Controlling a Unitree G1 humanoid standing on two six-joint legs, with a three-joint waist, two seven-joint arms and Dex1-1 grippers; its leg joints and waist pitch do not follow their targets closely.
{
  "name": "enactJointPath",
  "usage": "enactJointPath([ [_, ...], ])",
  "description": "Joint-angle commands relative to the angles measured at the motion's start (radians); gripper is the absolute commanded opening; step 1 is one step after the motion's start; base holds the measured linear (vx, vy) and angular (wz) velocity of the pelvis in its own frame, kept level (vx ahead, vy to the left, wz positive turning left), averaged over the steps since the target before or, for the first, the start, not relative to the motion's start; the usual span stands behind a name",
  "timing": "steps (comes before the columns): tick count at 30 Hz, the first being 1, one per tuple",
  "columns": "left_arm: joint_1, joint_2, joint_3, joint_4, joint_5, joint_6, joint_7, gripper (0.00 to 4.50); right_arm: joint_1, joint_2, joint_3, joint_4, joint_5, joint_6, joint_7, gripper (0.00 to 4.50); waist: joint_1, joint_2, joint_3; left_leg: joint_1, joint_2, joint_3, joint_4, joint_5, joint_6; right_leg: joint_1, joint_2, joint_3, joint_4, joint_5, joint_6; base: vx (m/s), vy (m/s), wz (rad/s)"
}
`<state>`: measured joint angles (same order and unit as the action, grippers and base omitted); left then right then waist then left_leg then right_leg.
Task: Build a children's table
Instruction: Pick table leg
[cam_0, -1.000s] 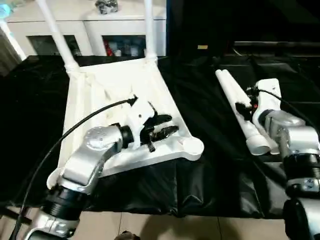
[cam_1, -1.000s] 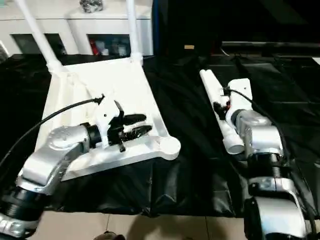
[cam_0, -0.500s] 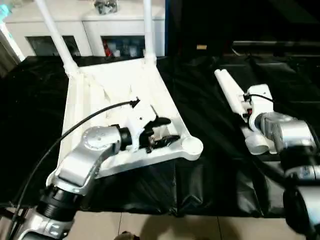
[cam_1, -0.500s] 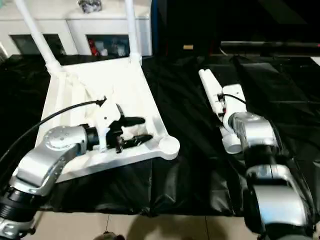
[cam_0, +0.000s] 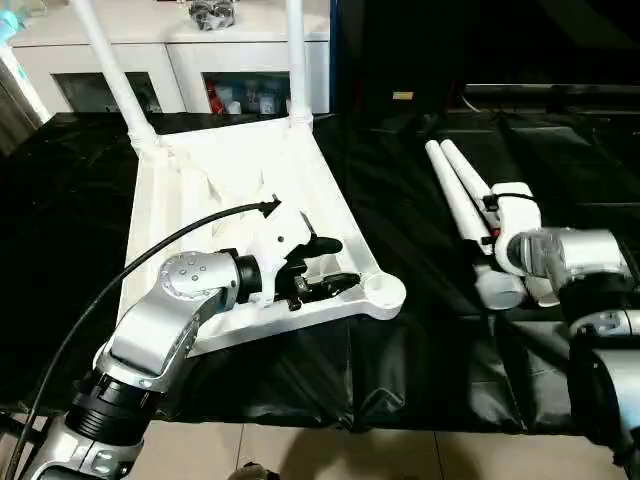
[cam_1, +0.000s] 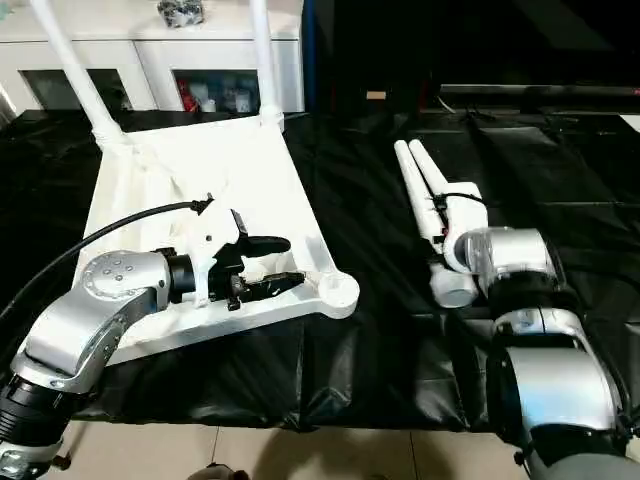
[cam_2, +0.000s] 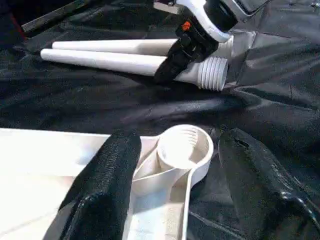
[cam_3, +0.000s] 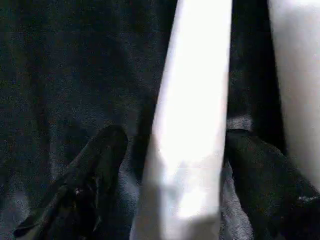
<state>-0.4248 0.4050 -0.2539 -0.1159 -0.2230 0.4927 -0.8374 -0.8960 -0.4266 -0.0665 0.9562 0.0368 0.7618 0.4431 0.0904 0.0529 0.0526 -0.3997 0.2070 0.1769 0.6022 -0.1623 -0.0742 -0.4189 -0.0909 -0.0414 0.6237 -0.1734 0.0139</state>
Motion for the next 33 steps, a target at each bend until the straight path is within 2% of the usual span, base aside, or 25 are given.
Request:
enactJointPath([
  [1,0.006,0.011,-0.002,-0.025,-0.005,0.006,-0.006,2.99,-0.018,0.006,0.012,0.017,-0.006,0.010,0.011,3.10,0.003,-0.015,-0.075,0.021,0.002,0.007,-0.060,-0.213,-0.014,0.052,-0.026,0.016,-0.067,-0.197,-0.234,0.000,0.000,0.00],
  [10,-0.002,0.023,0.002,-0.030,-0.017,0.021,-0.028,2.99,-0.034,0.013,0.026,0.054,-0.010,0.009,0.026,2.41,0.003,-0.012,-0.074,0.023,0.002,0.006,-0.061,-0.231,-0.025,0.049,-0.026,0.016,-0.068,-0.227,-0.223,0.000,0.000,0.00],
  [11,-0.007,0.022,-0.001,-0.024,-0.020,0.024,-0.032,2.99,-0.038,0.011,0.023,0.072,-0.009,-0.001,0.024,2.30,0.003,-0.009,-0.074,0.023,0.002,0.006,-0.061,-0.234,-0.027,0.048,-0.025,0.016,-0.068,-0.224,-0.224,0.000,0.000,0.00],
  [15,-0.010,0.017,0.000,-0.014,-0.023,0.029,-0.032,2.99,-0.037,0.010,0.003,0.084,0.003,-0.014,-0.002,2.00,0.002,-0.010,-0.074,0.023,0.001,0.006,-0.061,-0.239,-0.028,0.049,-0.025,0.016,-0.069,-0.224,-0.225,0.000,0.000,0.00],
  [17,-0.015,0.004,0.010,0.001,-0.025,0.028,-0.014,2.99,-0.034,0.009,-0.014,0.080,0.016,-0.020,-0.009,1.94,0.002,-0.008,-0.073,0.023,0.001,0.005,-0.061,-0.244,-0.029,0.050,-0.025,0.016,-0.069,-0.226,-0.224,0.000,0.000,0.00],
  [19,-0.037,-0.045,0.045,0.050,-0.018,0.024,0.064,2.99,-0.017,0.011,-0.039,0.052,0.041,-0.043,0.000,1.93,0.001,-0.004,-0.074,0.024,0.000,0.005,-0.061,-0.255,-0.032,0.049,-0.024,0.016,-0.070,-0.230,-0.222,0.000,0.000,0.00],
  [21,-0.067,-0.106,0.086,0.108,-0.010,0.013,0.158,2.99,0.006,0.020,-0.073,0.017,0.074,-0.076,0.011,1.92,0.002,-0.007,-0.074,0.027,-0.001,0.007,-0.060,-0.266,-0.030,0.049,-0.024,0.018,-0.077,-0.229,-0.214,0.000,0.000,0.00],
  [22,-0.077,-0.126,0.102,0.124,-0.016,0.021,0.183,2.99,0.014,0.025,-0.084,0.004,0.086,-0.094,0.019,1.91,0.002,-0.009,-0.077,0.023,-0.001,0.004,-0.060,-0.249,-0.026,0.055,-0.026,0.016,-0.073,-0.218,-0.212,0.000,0.000,0.00],
  [23,-0.085,-0.139,0.113,0.135,-0.021,0.023,0.199,2.99,0.021,0.028,-0.090,-0.008,0.095,-0.105,0.026,1.91,0.003,-0.011,-0.078,0.021,-0.001,0.003,-0.060,-0.233,-0.019,0.056,-0.027,0.015,-0.073,-0.206,-0.213,0.000,0.000,0.00],
  [24,-0.114,-0.186,0.151,0.172,-0.040,0.031,0.253,2.99,0.047,0.045,-0.120,-0.059,0.135,-0.140,0.060,1.91,0.001,-0.008,-0.079,0.019,-0.002,0.003,-0.059,-0.226,-0.016,0.057,-0.025,0.014,-0.071,-0.194,-0.214,0.000,0.000,0.00],
  [25,-0.120,-0.197,0.159,0.180,-0.047,0.036,0.264,2.99,0.053,0.049,-0.126,-0.073,0.146,-0.147,0.070,1.91,0.004,-0.011,-0.078,0.020,-0.003,0.006,-0.056,-0.220,-0.007,0.057,-0.025,0.016,-0.075,-0.179,-0.211,0.000,0.000,0.00],
  [27,-0.157,-0.251,0.200,0.218,-0.088,0.055,0.304,2.99,0.095,0.079,-0.158,-0.162,0.202,-0.199,0.128,1.90,0.005,-0.014,-0.084,0.014,-0.003,0.003,-0.055,-0.178,0.012,0.063,-0.027,0.014,-0.067,-0.133,-0.226,0.000,0.000,0.00],
  [28,-0.178,-0.282,0.223,0.239,-0.114,0.069,0.323,2.99,0.125,0.099,-0.165,-0.223,0.228,-0.238,0.165,1.89,0.007,-0.015,-0.084,0.014,-0.003,0.006,-0.052,-0.163,0.026,0.063,-0.026,0.014,-0.067,-0.111,-0.230,0.000,0.000,0.00],
  [31,-0.226,-0.341,0.267,0.297,-0.162,0.105,0.359,2.99,0.199,0.146,-0.165,-0.378,0.305,-0.266,0.260,1.89,0.010,-0.020,-0.084,0.014,-0.003,0.007,-0.050,-0.140,0.065,0.063,-0.024,0.014,-0.066,-0.079,-0.243,0.000,0.000,0.00],
  [33,-0.260,-0.377,0.297,0.345,-0.198,0.120,0.375,2.99,0.246,0.174,-0.152,-0.484,0.358,-0.251,0.317,1.89,0.014,-0.017,-0.086,0.016,0.001,0.004,-0.051,-0.134,0.081,0.062,-0.026,0.012,-0.066,-0.083,-0.251,0.000,0.000,0.00],
])
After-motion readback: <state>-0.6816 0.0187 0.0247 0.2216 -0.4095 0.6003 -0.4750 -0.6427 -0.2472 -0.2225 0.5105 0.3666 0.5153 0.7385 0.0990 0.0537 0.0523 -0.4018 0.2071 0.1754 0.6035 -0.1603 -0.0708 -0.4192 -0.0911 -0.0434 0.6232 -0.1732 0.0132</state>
